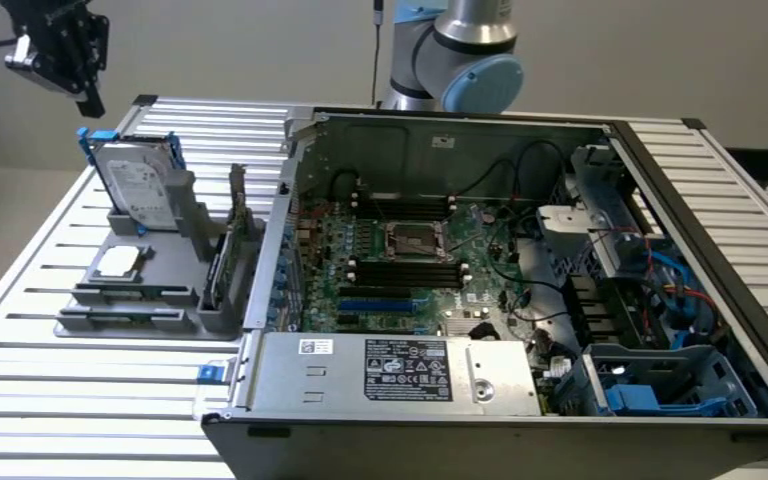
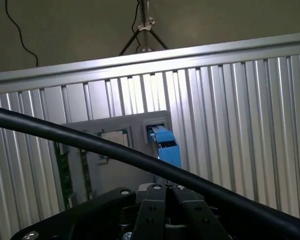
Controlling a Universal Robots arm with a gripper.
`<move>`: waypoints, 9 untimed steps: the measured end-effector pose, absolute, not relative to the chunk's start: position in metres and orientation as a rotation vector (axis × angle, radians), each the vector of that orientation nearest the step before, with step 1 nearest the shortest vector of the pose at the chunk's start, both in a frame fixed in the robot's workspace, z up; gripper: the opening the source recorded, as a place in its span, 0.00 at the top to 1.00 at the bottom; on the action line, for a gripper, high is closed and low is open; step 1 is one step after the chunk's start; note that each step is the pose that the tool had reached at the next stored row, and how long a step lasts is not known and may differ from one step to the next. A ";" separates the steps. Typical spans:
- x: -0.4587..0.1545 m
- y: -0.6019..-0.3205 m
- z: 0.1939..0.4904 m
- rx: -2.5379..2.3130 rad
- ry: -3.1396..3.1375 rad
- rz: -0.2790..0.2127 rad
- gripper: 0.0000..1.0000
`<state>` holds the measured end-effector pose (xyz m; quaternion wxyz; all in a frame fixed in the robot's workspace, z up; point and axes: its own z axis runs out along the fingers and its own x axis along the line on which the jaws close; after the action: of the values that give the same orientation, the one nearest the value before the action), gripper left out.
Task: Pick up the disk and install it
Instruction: 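Pick up the disk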
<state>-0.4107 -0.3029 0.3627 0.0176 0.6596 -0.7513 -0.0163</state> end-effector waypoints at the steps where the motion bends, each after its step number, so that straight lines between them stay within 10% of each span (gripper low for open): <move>1: -0.411 -0.302 0.363 2.055 -2.328 -0.051 0.89; 9: -0.413 -0.296 0.363 2.105 -2.284 -0.052 0.88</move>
<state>-0.4131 -0.2962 0.3626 0.0175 0.6774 -0.7352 -0.0167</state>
